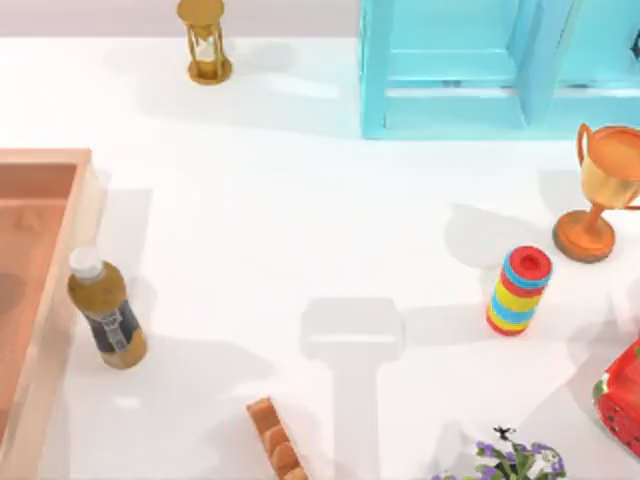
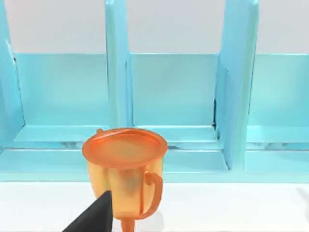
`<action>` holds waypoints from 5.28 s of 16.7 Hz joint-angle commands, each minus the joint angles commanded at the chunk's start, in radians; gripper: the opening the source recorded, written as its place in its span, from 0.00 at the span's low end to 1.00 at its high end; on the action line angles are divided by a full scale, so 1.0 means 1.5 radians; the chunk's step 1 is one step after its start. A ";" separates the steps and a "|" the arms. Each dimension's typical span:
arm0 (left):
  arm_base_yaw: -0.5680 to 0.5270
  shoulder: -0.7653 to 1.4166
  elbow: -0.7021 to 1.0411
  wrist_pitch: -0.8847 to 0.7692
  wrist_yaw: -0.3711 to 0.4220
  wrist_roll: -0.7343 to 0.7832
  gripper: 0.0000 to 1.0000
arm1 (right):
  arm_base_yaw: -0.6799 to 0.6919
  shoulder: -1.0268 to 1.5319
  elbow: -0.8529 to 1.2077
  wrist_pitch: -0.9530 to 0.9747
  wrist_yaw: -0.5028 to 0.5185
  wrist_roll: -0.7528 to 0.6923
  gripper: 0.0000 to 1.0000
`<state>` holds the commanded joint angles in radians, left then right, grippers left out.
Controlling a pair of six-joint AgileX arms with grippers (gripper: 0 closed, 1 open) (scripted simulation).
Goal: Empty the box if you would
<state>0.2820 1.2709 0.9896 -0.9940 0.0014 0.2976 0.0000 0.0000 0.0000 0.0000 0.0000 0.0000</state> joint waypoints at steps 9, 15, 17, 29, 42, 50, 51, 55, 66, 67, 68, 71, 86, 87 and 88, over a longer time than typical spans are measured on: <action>0.048 0.206 0.170 -0.161 -0.001 0.050 1.00 | 0.000 0.000 0.000 0.000 0.000 0.000 1.00; 0.047 0.211 0.151 -0.136 -0.001 0.048 1.00 | 0.000 0.000 0.000 0.000 0.000 0.000 1.00; 0.047 0.222 0.123 -0.098 -0.001 0.049 1.00 | 0.000 0.000 0.000 0.000 0.000 0.000 1.00; 0.051 0.282 -0.025 0.111 -0.001 0.054 1.00 | 0.000 0.000 0.000 0.000 0.000 0.000 1.00; 0.051 0.282 -0.025 0.111 -0.001 0.054 0.10 | 0.000 0.000 0.000 0.000 0.000 0.000 1.00; 0.051 0.282 -0.025 0.111 -0.001 0.054 0.00 | 0.000 0.000 0.000 0.000 0.000 0.000 1.00; 0.051 0.282 -0.025 0.111 -0.001 0.054 0.00 | 0.000 0.000 0.000 0.000 0.000 0.000 1.00; 0.050 0.279 -0.001 0.085 -0.001 0.055 0.00 | 0.000 0.000 0.000 0.000 0.000 0.000 1.00; 0.046 0.203 0.246 -0.239 -0.001 0.049 0.00 | 0.000 0.000 0.000 0.000 0.000 0.000 1.00; 0.046 0.202 0.248 -0.240 -0.001 0.049 0.00 | 0.000 0.000 0.000 0.000 0.000 0.000 1.00; 0.046 0.202 0.248 -0.240 -0.001 0.049 0.00 | 0.000 0.000 0.000 0.000 0.000 0.000 1.00; 0.047 0.206 0.247 -0.238 -0.001 0.050 0.00 | 0.000 0.000 0.000 0.000 0.000 0.000 1.00; -0.291 0.645 0.738 -0.251 0.015 -0.239 0.00 | 0.000 0.000 0.000 0.000 0.000 0.000 1.00; -0.312 0.679 0.773 -0.254 0.014 -0.263 0.00 | 0.000 0.000 0.000 0.000 0.000 0.000 1.00; -0.330 0.711 0.804 -0.258 0.013 -0.285 0.00 | 0.000 0.000 0.000 0.000 0.000 0.000 1.00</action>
<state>-0.2124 2.3368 2.1950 -1.3807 0.0203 -0.1298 0.0000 0.0000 0.0000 0.0000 0.0000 0.0000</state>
